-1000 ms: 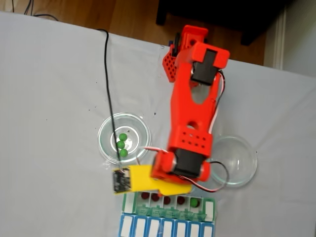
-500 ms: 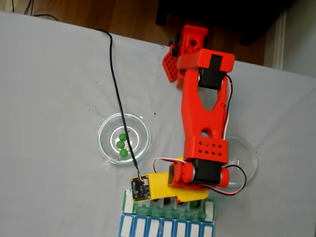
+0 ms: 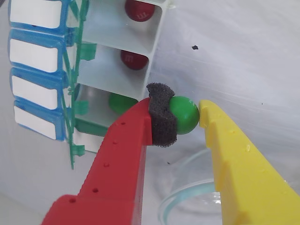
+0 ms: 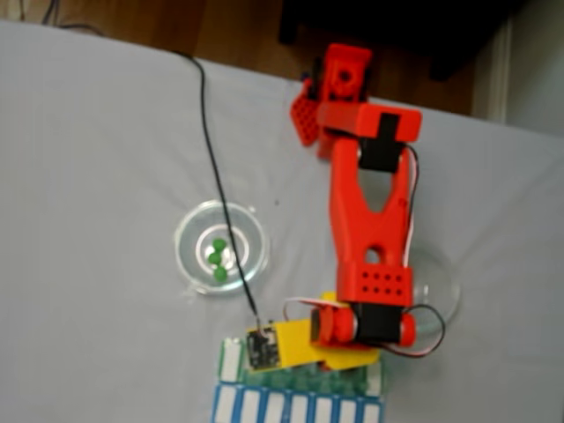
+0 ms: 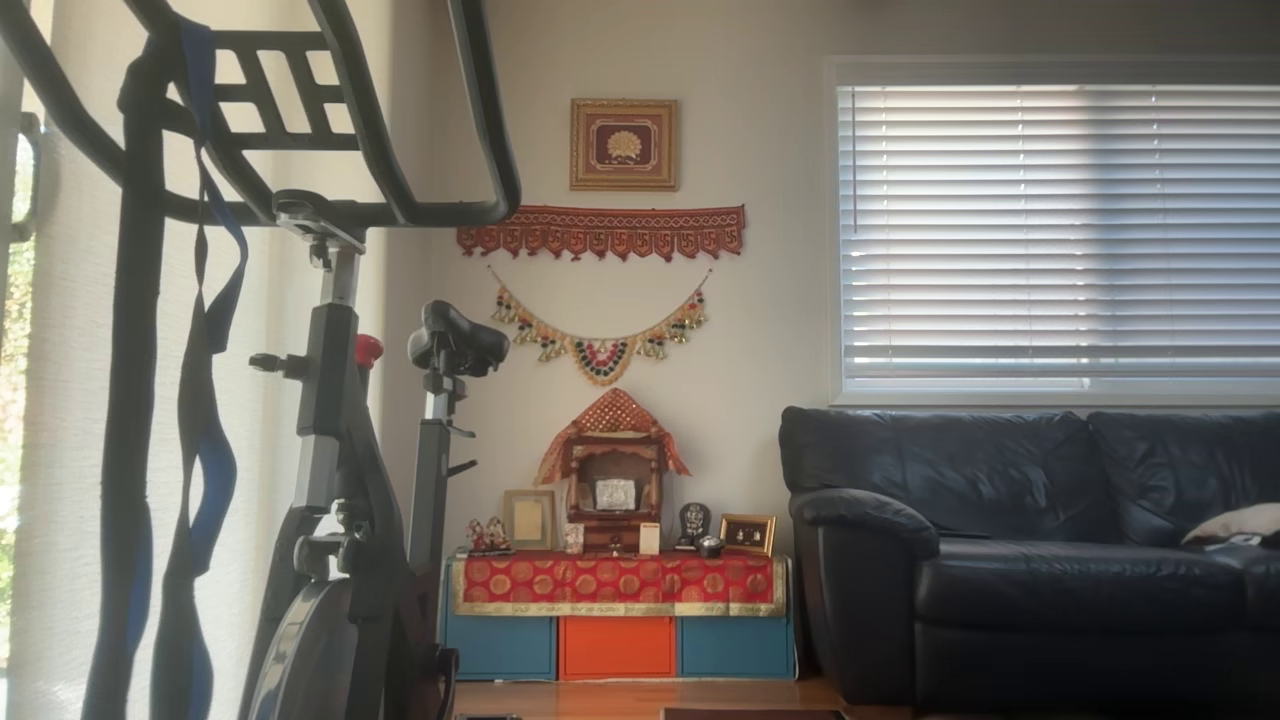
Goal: Sort medicines into box.
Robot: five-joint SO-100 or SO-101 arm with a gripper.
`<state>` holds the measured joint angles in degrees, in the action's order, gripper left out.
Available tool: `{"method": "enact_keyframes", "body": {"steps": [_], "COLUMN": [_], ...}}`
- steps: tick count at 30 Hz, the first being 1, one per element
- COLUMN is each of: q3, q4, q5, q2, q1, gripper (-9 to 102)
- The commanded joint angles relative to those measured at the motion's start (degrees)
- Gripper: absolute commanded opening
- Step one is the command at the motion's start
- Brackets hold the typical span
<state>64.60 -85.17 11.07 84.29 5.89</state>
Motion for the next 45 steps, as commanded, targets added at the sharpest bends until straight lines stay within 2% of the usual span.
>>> {"method": "enact_keyframes", "body": {"steps": [1,11,16,32,36,38,39,42,45], "q3": [-4.39,-17.84,-27.77,-40.69,-52.82,-67.68,-72.16,-74.88,-71.10], "q4": [1.05,-1.14,-5.71,-11.43,-17.49,-24.08,-24.26,-24.17,-24.17], "q5": [-0.70,-2.29,-3.69,-6.15,-6.94,-7.65,-8.44,-8.96,-8.79], "q2": [1.05,-9.32,-14.50,-21.80,-28.83,-36.91,-39.64,-41.13,-38.58], "q1": [0.79,0.18,-0.44,-0.79,-1.14,-1.23,-1.32,-1.67,-1.58], "gripper": [1,1,1,2,2,2,2,3,4]}}
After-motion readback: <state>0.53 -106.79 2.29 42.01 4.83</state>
